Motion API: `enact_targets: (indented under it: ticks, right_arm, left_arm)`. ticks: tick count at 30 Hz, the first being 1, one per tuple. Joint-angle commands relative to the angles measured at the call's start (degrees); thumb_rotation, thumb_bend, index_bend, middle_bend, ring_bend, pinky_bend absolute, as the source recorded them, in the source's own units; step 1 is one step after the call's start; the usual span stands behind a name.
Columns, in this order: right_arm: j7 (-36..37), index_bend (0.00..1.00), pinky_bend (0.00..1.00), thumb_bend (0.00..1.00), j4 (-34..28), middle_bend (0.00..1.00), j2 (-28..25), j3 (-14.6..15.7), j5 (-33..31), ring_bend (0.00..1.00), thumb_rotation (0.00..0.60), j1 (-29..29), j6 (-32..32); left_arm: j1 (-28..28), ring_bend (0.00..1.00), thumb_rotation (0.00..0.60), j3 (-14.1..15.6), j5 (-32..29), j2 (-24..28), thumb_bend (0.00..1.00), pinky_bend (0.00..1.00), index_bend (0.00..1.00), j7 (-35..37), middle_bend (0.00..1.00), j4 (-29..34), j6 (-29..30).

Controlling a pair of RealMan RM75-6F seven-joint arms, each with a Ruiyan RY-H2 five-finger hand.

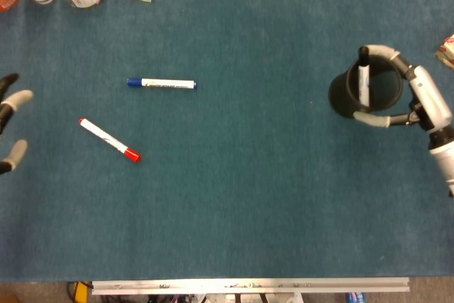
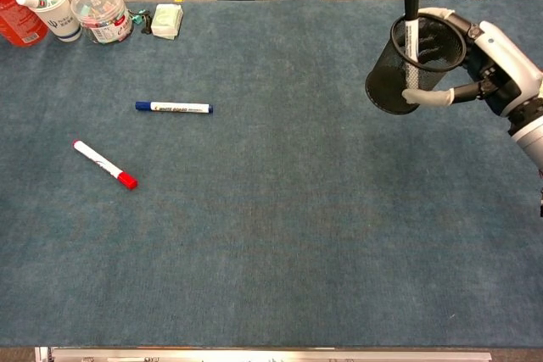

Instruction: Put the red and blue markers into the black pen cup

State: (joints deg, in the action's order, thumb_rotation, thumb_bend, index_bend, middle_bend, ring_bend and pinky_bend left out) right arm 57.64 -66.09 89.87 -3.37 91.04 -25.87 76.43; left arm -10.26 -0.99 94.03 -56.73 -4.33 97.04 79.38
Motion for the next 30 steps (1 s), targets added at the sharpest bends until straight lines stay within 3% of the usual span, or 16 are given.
enact_targets:
  ticks: [1,9,15,24,30]
  right_arm:
    - [-2.43,0.45,0.36,0.51,-6.13,0.43,-4.53,-1.71,-1.15,0.34,0.600,-0.35,-0.16]
    - [-6.23,0.45,0.36,0.51,-14.37,0.43,-10.47,-4.06,-3.05,0.34,0.600,-0.64,-0.91]
    - [-7.69,0.46,0.36,0.51,-17.07,0.43,-12.52,-3.75,-4.07,0.34,0.600,0.15,-1.83]
    - [-7.75,0.46,0.36,0.51,-16.05,0.43,-12.25,-2.59,-4.13,0.34,0.600,1.14,-2.63]
    - [-7.71,0.46,0.36,0.51,-15.47,0.43,-12.15,-2.67,-4.43,0.34,0.600,1.43,-2.91]
  left_arm:
    - [-3.08,0.10,0.600,0.20,1.80,0.13,0.31,0.04,0.25,1.89,0.14,-1.95,-3.48]
    - [-9.10,0.14,0.600,1.36,4.64,-1.59,0.31,0.04,0.29,4.40,0.19,-5.85,-11.40]
    - [-12.96,0.15,0.600,2.87,5.85,-4.86,0.31,0.04,0.31,4.41,0.20,-10.49,-17.09]
    - [-15.45,0.15,0.600,4.90,8.51,-11.13,0.31,0.04,0.40,7.72,0.24,-20.31,-17.23]
    - [-16.02,0.15,0.600,6.89,10.86,-13.82,0.31,0.04,0.43,9.47,0.24,-22.82,-15.48]
